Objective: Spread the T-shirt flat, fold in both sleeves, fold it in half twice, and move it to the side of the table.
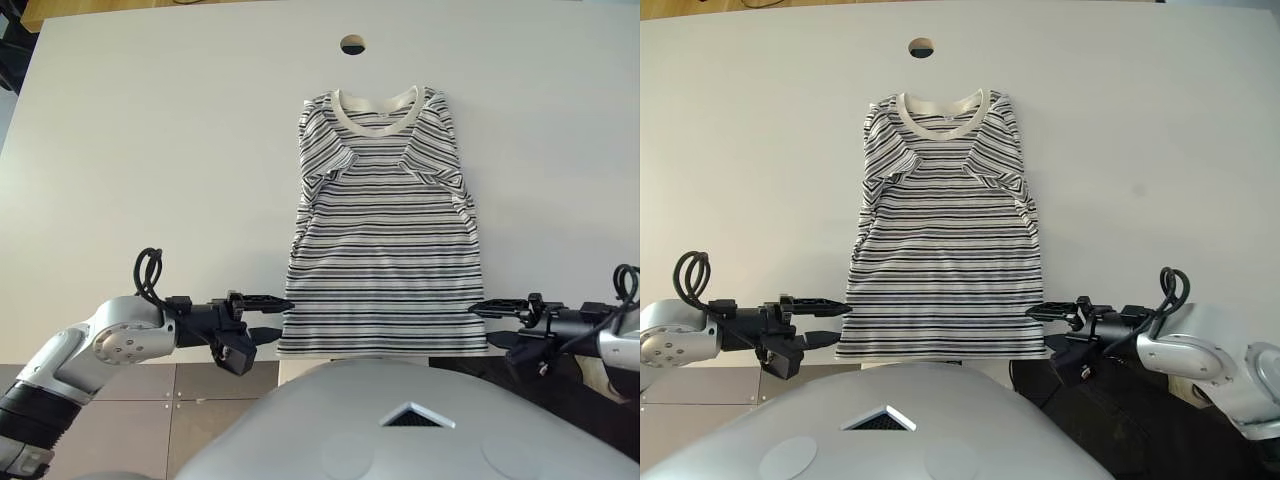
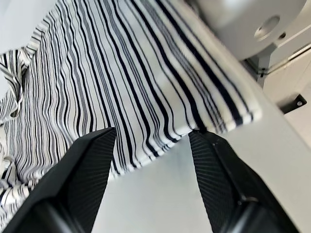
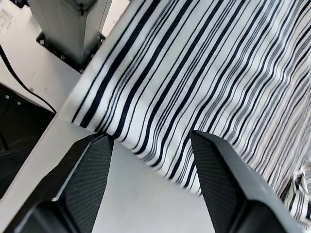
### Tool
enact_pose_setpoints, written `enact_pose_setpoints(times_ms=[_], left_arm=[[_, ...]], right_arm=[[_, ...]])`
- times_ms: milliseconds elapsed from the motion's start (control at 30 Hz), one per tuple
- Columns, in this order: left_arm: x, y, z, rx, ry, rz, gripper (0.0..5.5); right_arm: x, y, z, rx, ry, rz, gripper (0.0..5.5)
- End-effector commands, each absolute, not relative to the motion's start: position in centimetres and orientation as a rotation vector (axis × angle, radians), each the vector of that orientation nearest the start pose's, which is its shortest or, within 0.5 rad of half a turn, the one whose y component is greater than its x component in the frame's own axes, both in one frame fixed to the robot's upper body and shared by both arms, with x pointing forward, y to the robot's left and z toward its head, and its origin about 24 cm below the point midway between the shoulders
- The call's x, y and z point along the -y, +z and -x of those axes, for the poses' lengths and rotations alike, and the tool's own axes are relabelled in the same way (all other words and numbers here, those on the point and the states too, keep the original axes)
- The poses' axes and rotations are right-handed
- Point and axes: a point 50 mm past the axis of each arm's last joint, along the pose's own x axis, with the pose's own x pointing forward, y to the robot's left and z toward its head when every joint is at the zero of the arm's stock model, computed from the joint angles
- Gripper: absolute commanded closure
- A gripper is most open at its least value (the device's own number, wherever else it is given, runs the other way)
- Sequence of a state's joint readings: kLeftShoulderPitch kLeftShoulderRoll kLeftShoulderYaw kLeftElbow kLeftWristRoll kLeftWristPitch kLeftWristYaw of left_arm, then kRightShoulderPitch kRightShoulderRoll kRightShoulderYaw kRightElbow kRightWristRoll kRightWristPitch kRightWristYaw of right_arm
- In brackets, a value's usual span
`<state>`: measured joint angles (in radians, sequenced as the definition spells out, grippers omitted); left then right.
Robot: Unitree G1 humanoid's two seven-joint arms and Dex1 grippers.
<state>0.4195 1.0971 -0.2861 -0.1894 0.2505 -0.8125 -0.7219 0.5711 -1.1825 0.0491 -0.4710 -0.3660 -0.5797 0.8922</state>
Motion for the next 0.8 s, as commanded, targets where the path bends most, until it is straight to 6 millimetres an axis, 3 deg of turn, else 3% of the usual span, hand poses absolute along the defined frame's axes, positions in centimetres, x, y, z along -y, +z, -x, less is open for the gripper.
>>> enact_pose_setpoints(times_ms=[33,200,700,800], left_arm=[[-20.7,4.0,-9.9,-0.040,-1.663,-1.004,2.72],[-19.8,3.5,-10.2,0.002,-1.672,-0.982,2.74],[-19.5,3.4,-10.0,0.020,-1.679,-0.866,4.94],[-19.5,3.8,-10.8,0.042,-1.623,-0.807,5.37]], right_arm=[[20.9,7.4,-10.8,-0.186,1.690,1.336,2.64],[20.5,7.8,-11.0,-0.171,1.710,1.316,2.83],[20.9,7.7,-10.8,-0.191,1.739,1.281,5.34],[21.0,7.2,-10.6,-0.201,1.730,1.258,5.40]])
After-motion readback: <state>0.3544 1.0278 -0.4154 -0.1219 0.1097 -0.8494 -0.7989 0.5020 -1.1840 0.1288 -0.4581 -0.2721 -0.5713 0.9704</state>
